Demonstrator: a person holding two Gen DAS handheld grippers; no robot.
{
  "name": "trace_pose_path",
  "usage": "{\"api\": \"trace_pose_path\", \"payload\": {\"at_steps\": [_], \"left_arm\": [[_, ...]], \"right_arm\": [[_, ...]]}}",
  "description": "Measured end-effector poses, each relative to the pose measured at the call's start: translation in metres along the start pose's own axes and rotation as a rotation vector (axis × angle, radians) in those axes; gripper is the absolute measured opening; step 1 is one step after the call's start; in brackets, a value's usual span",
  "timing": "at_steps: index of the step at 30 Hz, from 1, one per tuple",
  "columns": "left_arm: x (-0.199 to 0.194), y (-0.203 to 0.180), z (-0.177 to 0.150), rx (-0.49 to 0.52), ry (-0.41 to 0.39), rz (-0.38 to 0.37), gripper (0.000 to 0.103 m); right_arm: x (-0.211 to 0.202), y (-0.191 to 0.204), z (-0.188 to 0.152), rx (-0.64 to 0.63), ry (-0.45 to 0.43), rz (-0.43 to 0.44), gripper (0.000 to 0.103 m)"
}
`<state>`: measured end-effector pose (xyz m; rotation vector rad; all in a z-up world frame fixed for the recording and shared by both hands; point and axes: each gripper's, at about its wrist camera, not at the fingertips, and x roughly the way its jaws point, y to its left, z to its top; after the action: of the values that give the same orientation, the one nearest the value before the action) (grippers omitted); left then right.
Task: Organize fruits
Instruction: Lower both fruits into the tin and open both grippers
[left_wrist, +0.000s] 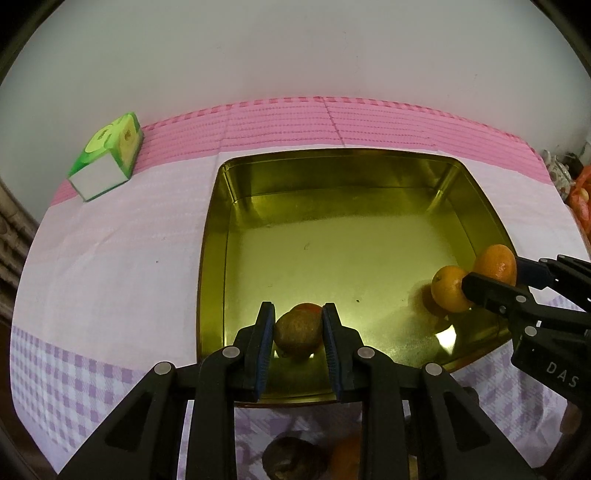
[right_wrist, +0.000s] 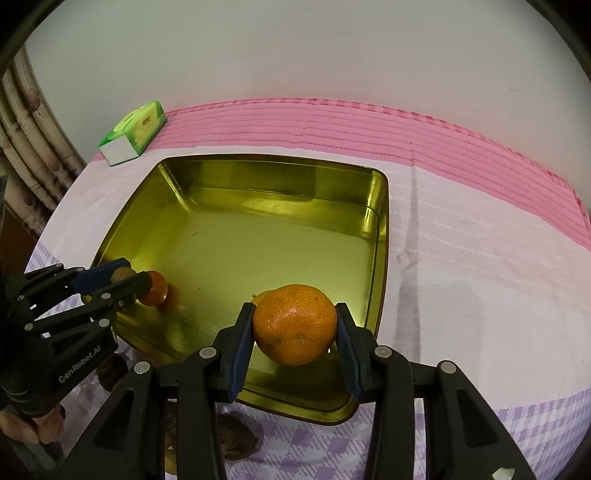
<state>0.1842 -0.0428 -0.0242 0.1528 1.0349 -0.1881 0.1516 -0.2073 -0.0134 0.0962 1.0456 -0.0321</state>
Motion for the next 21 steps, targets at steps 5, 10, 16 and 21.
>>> {"api": "trace_pose_path", "payload": {"at_steps": [5,10,16,21], "left_arm": [[0.0012,-0.0023,0.0005,0.005,0.007,-0.005,0.029],[0.0015,-0.0014,0.0002,0.001,0.009,-0.002,0.034],[-0.0025,-0.0004,-0.0026,-0.001,0.0,0.001,0.04],[-0.0064,0.0022,-0.0044,-0.007,-0.004,0.002,0.041]], "right_arm": [[0.0002,-0.0011,0.0,0.002,0.0,0.001,0.04],[-0.0001,-0.0008,-0.0013,0.004,0.01,0.005,0.041],[-0.0002,0.0024,-0.0046,-0.003,0.015,0.006,0.041],[-0.0027,0.0036,-0.0058,-0.005,0.009,0.004,0.041]]}}
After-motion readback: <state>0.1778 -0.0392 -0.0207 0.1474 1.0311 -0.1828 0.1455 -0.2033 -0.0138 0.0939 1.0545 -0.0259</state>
